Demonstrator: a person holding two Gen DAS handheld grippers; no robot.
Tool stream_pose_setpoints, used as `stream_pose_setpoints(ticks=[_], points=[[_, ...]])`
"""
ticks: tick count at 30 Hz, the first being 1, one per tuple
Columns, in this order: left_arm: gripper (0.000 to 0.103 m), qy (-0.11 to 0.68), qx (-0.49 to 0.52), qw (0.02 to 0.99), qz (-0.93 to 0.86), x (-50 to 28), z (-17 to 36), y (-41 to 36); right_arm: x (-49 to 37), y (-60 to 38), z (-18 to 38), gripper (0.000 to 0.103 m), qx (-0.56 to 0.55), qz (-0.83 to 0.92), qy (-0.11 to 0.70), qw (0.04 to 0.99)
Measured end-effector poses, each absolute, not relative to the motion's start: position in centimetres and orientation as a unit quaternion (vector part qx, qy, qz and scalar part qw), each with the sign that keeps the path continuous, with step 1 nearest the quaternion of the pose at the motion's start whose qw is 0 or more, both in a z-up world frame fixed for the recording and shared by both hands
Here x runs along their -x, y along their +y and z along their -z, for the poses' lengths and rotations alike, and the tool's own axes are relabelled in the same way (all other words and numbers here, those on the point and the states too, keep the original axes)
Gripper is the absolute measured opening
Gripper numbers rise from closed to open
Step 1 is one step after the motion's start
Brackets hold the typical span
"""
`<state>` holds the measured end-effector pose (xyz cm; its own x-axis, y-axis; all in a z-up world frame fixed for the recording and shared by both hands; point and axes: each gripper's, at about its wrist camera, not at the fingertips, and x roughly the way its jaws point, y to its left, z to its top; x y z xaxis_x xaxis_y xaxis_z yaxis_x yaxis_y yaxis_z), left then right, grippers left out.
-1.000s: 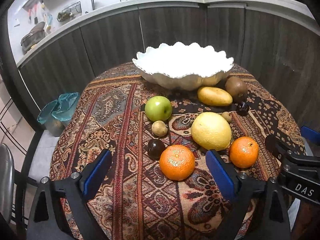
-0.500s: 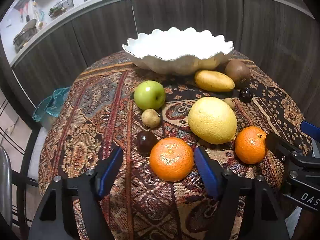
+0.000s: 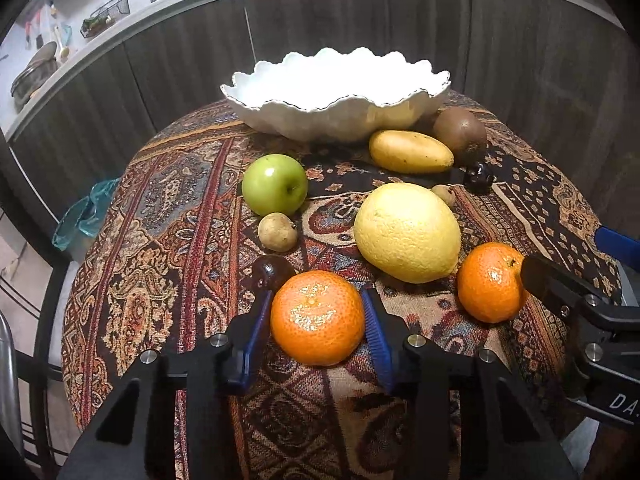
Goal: Organize fruits
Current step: 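Close the left tool on its tangerine while the right tool closes on the other, then lift both tangerines and carry them over the white bowl with both tools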
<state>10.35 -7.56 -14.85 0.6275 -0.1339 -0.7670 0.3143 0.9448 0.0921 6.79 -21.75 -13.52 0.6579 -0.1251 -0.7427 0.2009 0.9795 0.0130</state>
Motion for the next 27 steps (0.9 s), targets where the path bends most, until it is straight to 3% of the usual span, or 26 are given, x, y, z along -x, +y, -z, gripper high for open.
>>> stream_pose_setpoints(ticks=[10,19,24,27], points=[[0.044,0.407,-0.095,0.902,0.105,-9.4,14.0,-5.0,-7.7,-19.5,13.7,0.098,-0.043,0.051,0.408,0.91],[0.044,0.405,-0.084,0.906,0.091,-9.7,13.7,-3.5,-9.4,-18.0,15.5,0.074,-0.039,0.031,0.441,0.896],[0.044,0.404,-0.082,0.906,0.091,-9.9,13.5,-3.3,-9.8,-17.9,16.3,0.05,-0.042,0.027,0.452,0.891],[0.044,0.4,-0.085,0.908,0.091,-10.0,13.1,-3.3,-9.8,-17.8,16.1,0.049,-0.041,0.023,0.455,0.889]])
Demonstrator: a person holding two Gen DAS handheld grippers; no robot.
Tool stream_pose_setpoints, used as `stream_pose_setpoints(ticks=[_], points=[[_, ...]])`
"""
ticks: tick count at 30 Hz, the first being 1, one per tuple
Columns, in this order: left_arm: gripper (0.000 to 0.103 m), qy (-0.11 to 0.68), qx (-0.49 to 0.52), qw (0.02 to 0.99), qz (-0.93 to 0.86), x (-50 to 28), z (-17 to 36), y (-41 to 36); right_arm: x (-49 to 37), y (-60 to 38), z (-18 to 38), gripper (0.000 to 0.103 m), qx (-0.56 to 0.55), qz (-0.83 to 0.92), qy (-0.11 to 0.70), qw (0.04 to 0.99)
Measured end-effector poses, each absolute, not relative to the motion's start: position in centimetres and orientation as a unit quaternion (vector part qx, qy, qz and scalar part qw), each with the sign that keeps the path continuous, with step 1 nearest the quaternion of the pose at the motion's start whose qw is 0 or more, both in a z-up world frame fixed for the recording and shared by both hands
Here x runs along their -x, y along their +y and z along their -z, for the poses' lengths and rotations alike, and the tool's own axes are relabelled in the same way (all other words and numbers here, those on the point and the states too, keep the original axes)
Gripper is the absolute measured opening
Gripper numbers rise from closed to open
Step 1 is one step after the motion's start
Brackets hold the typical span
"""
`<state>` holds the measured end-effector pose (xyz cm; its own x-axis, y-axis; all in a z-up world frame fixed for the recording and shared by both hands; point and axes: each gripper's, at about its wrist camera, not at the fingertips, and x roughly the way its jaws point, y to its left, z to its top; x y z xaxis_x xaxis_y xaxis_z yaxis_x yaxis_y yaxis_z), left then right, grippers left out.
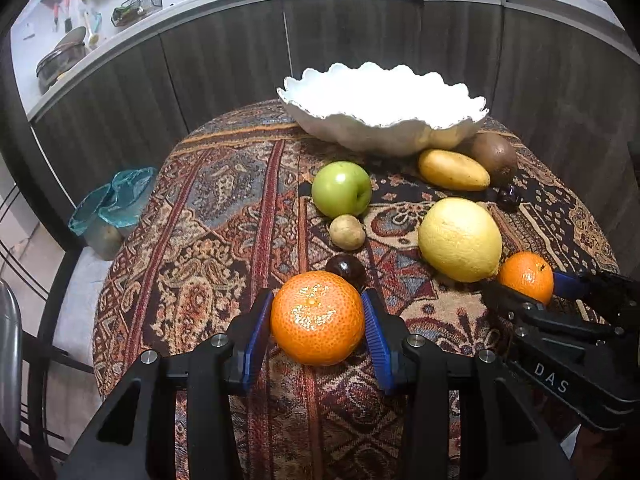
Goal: Organize fruits
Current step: 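Lift both tangerines and carry them over the white bowl with both tools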
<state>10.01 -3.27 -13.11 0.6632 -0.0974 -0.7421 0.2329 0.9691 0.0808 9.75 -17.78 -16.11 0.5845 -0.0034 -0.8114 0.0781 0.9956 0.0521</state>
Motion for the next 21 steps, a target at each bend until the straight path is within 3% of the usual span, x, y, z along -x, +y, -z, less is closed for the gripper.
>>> stream_pose_setpoints(ticks=[21], points=[[0.044,0.35,-0.079,0.927,0.11,-13.3,7.2,-4.7,-11.5,-18.9,9.1,0.049,-0.044,0.017,0.387,0.921]])
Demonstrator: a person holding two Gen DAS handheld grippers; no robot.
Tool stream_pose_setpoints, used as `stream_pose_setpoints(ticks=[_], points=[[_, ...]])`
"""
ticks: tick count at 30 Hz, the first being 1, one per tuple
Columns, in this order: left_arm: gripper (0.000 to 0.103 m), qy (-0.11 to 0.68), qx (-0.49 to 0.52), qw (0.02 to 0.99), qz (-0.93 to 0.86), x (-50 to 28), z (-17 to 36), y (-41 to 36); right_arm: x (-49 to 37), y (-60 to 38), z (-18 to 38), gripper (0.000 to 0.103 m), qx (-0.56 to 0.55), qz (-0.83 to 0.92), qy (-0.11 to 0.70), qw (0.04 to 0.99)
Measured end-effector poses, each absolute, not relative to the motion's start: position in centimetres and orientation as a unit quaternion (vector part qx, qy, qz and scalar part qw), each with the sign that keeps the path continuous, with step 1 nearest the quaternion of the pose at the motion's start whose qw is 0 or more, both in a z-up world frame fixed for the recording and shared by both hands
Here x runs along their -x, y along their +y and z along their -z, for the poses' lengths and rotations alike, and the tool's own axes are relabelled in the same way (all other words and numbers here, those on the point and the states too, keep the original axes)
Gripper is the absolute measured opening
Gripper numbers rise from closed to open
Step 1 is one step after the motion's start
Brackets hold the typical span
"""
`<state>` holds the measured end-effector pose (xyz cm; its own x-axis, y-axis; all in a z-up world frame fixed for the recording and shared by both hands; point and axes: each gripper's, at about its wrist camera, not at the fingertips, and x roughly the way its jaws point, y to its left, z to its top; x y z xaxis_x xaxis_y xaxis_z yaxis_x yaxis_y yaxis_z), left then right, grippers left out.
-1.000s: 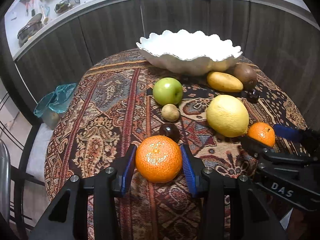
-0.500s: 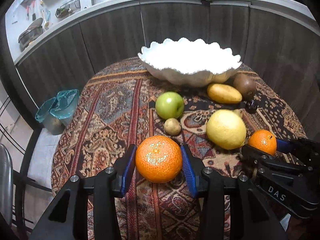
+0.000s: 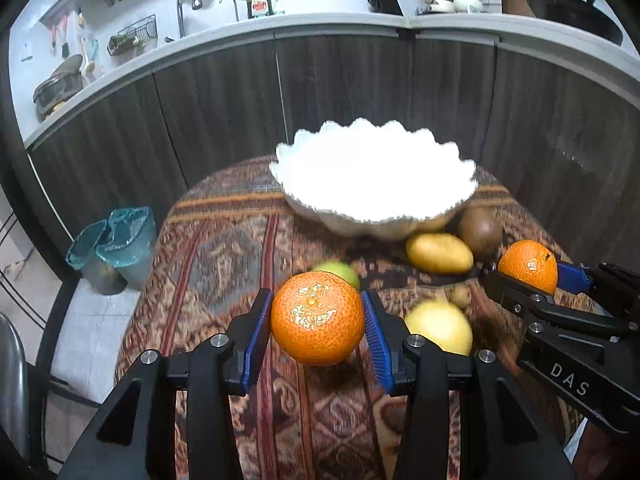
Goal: Organize fruits
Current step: 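Lift both tangerines and carry them over the white bowl with both tools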
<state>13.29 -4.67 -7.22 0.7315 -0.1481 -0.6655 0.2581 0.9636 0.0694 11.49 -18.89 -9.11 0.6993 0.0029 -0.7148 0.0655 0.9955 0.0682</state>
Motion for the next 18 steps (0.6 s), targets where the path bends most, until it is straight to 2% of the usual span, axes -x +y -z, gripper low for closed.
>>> stream_pose_setpoints(ticks=[18], points=[[0.044,0.3,-0.078,0.942,0.126,-19.5,2.5,-6.4,-17.4,-21.0,4.8,0.049,-0.037,0.022,0.335,0.941]])
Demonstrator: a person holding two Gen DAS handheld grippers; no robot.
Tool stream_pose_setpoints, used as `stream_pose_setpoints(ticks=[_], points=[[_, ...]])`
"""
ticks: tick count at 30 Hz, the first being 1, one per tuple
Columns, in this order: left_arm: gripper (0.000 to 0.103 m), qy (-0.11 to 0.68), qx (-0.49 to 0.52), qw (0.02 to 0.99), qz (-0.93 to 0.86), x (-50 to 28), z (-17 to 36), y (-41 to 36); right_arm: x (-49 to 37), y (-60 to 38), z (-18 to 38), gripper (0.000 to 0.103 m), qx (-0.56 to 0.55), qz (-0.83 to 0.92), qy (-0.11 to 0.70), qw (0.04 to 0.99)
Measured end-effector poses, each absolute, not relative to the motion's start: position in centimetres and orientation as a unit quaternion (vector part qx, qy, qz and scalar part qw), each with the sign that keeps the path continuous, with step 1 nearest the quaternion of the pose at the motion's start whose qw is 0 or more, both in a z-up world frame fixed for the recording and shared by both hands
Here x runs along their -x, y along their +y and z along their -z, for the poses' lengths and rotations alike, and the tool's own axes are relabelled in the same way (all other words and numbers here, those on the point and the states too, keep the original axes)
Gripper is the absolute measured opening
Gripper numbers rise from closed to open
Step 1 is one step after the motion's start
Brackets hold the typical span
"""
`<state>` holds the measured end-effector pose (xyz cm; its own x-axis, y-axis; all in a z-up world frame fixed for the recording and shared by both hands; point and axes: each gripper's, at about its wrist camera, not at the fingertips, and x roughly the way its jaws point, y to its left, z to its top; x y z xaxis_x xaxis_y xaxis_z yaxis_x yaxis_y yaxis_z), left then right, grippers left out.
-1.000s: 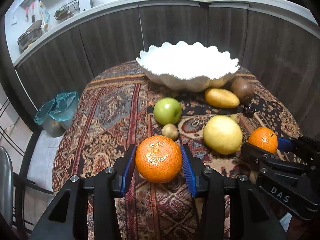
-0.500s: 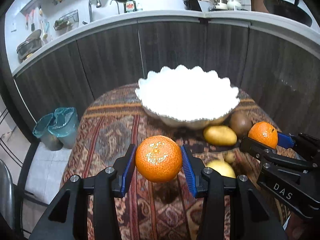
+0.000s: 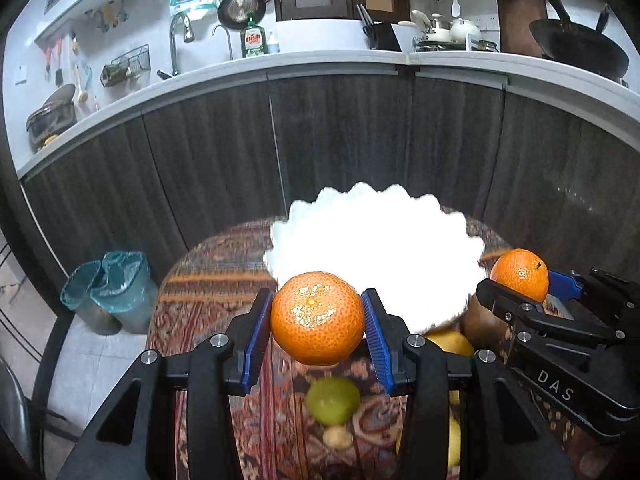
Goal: Organize fruits
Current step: 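Lift both tangerines and carry them over the white bowl with both tools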
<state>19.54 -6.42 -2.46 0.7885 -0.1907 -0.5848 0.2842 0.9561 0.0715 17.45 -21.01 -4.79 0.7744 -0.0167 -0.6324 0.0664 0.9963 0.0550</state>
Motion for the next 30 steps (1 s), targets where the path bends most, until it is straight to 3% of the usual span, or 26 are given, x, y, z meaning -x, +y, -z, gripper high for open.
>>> stream_pose_setpoints(ticks=[15,30], points=[[0.044,0.311,-0.078,0.938,0.131,-26.0,2.5,-8.3,-23.8,-22.7,3.9,0.049,-0.028,0.028,0.335,0.941],[0.044,0.35,-0.084,0.925,0.122,-31.0,5.8,-9.5,-28.3,-23.5,7.1,0.049,-0.033,0.036,0.375,0.926]])
